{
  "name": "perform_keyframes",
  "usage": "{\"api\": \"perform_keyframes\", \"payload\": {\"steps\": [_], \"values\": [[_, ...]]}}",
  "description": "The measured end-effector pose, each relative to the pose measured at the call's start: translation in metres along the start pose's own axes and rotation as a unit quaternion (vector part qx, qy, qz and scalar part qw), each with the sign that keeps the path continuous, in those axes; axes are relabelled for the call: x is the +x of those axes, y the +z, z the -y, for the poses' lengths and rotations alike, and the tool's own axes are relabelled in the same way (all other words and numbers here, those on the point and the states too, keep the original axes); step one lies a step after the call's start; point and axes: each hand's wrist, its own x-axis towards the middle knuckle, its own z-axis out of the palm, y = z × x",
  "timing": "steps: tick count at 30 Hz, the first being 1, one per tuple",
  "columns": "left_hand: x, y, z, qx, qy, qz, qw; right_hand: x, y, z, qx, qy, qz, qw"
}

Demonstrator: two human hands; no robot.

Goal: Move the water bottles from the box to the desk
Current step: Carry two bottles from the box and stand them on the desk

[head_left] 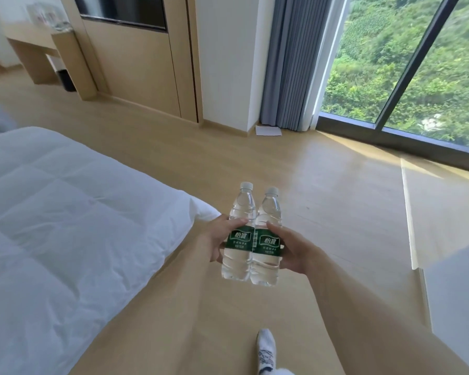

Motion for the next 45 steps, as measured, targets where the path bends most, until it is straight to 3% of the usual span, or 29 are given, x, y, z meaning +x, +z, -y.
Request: {"api": "perform_keyframes", "payload": {"steps": [10,22,31,45], "values": [[0.107,0.024,-0.102,-0.017,0.003,-0.073,0.997,0.101,-0.060,0.132,-0.081,0.009,-0.002,0.997],[0.241,0.015,-0.184,-0.033,0.017,-0.056,0.998,0.204,-0.099,0.239,-0.125,0.009,-0.033,0.992],[0.381,-0.036,-0.281,-0.044,0.012,-0.020,0.999,0.321,-0.097,0.349,-0.131,0.002,-0.087,0.988],[0.530,-0.175,-0.411,-0.064,0.022,-0.046,0.997,0.513,-0.027,0.489,-0.162,0.003,-0.066,0.985]]}}
